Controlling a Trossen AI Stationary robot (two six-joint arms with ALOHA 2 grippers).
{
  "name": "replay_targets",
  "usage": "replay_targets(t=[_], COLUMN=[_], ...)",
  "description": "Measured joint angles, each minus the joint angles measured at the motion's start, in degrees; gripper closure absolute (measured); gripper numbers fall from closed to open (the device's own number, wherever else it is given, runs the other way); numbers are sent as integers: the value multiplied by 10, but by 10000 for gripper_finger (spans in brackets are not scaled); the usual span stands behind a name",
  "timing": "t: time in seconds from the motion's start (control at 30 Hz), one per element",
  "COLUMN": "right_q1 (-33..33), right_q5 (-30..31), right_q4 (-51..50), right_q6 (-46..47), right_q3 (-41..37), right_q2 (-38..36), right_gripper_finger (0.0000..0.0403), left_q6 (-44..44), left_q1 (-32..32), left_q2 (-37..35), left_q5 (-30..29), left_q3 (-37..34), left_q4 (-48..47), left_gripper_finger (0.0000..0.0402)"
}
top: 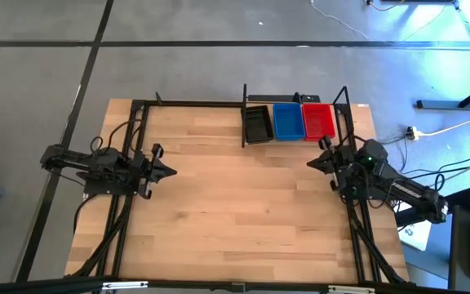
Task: Stack baskets on shelf by color
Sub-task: Return to Home Position
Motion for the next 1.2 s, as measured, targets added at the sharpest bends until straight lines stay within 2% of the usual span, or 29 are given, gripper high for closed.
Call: replay_targets(t=[0.2, 0.43, 1.2], right_q1=[0, 0, 0], right_q5=[54, 110, 115], right_q4=[-19, -59, -58], right_q6=[-15, 45, 45], right_q3=[0, 0, 0], right_q2=[1, 1, 2], right_gripper_finger=[402, 391, 389], left_q6=[0, 0, 0], left_q1=[0, 0, 0], left_q2=[0, 0, 0], left_q5=[-8, -18, -18], left_q3=[0, 0, 0], left_q4=[-12, -26, -26], left_gripper_finger=[401, 401, 402])
